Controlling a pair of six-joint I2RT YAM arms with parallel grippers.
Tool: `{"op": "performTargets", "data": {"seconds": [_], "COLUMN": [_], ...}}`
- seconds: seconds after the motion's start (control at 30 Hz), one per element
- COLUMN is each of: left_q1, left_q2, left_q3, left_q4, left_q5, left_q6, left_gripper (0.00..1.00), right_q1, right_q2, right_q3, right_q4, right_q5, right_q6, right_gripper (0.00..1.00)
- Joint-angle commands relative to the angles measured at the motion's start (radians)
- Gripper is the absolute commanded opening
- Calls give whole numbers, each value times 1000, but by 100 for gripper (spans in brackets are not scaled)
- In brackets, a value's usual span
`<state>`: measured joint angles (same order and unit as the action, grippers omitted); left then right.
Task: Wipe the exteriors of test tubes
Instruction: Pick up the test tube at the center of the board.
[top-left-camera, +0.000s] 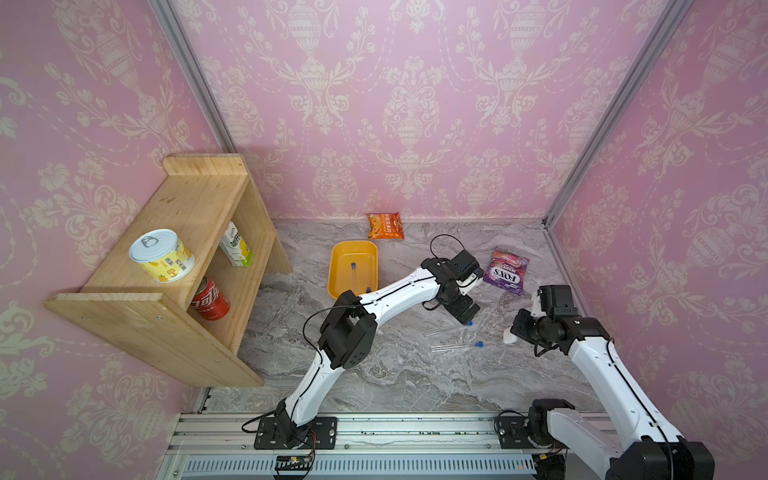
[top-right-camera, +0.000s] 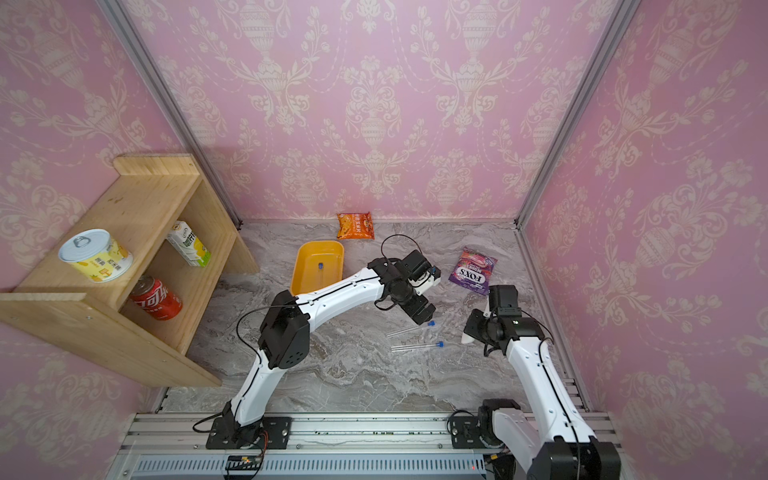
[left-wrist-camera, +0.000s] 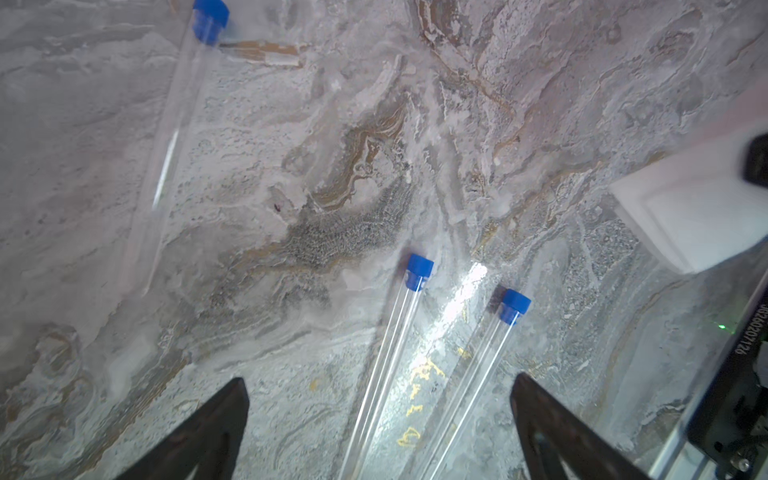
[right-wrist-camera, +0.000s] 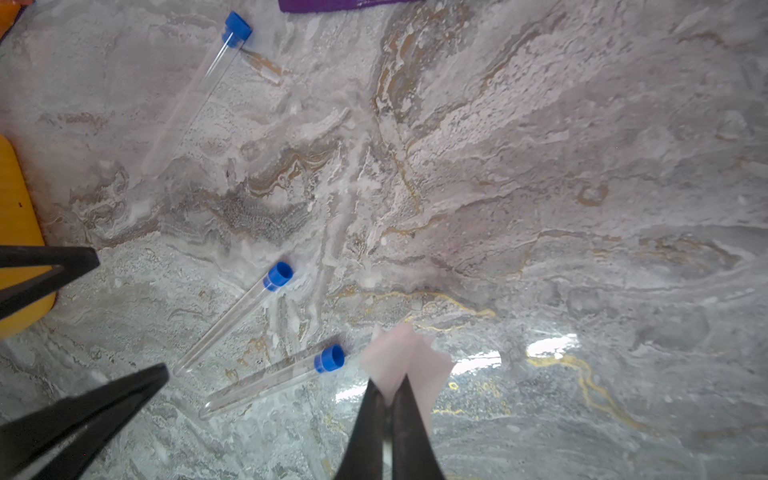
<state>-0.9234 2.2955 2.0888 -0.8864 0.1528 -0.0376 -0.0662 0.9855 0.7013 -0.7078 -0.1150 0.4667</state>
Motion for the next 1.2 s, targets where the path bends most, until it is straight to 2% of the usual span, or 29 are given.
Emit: {"op": "performTargets", "data": {"seconds": [0.0,0.2,0.5,0.67,0.93,1.17], "left_q1": [-40,-75,-86,-86,-83,-81], "left_q2": [66,161,317,374,398,418], "left_q3": [111,258,502,590,599,606], "left_q4": [-160,-220,-341,-387,-376,-354], "left_q5": [-96,-148,-132,-118,-107,-101], "left_q6": [74,94,101,114,127,129], "left_gripper": [98,92,72,72,68,58], "right_q1": [-42,-113,-155,-161,-165,-167], "right_q2": [18,22,13,8,7,1], "right_q3": [5,-5,-9,-11,-17,-17], "right_q4": [25,51,46,50,57,59], "right_q5": [1,-55,-102,-114,-129,-133], "right_q6": [-7,-12,-39,-42,-46,-48], "right_gripper": [0,0,0,0,0,0]}}
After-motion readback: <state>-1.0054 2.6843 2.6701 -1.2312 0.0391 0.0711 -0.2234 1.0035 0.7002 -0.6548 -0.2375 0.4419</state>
